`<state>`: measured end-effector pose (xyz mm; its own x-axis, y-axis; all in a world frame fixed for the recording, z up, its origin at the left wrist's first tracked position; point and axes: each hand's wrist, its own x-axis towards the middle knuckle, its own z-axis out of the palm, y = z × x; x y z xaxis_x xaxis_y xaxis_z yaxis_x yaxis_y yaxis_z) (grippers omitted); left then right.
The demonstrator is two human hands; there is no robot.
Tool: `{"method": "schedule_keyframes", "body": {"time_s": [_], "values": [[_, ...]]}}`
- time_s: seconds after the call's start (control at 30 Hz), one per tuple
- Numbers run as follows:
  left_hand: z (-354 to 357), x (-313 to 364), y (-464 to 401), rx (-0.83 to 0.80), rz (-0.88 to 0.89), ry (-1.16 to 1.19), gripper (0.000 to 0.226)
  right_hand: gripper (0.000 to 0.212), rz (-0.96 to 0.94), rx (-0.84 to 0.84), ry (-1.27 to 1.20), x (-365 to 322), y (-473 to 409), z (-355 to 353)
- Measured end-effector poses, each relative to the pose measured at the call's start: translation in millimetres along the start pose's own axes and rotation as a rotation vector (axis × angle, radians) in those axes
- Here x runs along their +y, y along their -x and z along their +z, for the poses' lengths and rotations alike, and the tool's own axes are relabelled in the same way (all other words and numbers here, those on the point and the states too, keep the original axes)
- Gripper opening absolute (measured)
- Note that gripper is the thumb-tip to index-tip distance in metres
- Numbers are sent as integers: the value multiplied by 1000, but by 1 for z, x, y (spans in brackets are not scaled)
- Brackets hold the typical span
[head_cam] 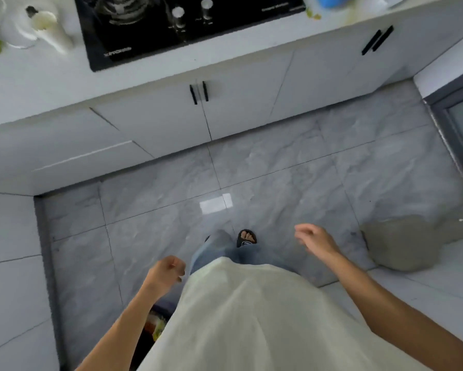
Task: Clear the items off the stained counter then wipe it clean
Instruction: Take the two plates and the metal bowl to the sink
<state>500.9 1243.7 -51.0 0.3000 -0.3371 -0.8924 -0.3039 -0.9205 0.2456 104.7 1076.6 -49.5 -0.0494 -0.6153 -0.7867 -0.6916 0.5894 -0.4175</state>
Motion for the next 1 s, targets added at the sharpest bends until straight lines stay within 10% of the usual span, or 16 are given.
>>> {"method": "schedule_keyframes", "body": {"time_s": [0.27,1.0], "values": [[-15,109,-34,-64,-85,-177,31,21,-6,160,-227,-28,-49,-64],[106,581,-110,-304,420,-513,15,19,572,242,-658,72,-50,-135]]}}
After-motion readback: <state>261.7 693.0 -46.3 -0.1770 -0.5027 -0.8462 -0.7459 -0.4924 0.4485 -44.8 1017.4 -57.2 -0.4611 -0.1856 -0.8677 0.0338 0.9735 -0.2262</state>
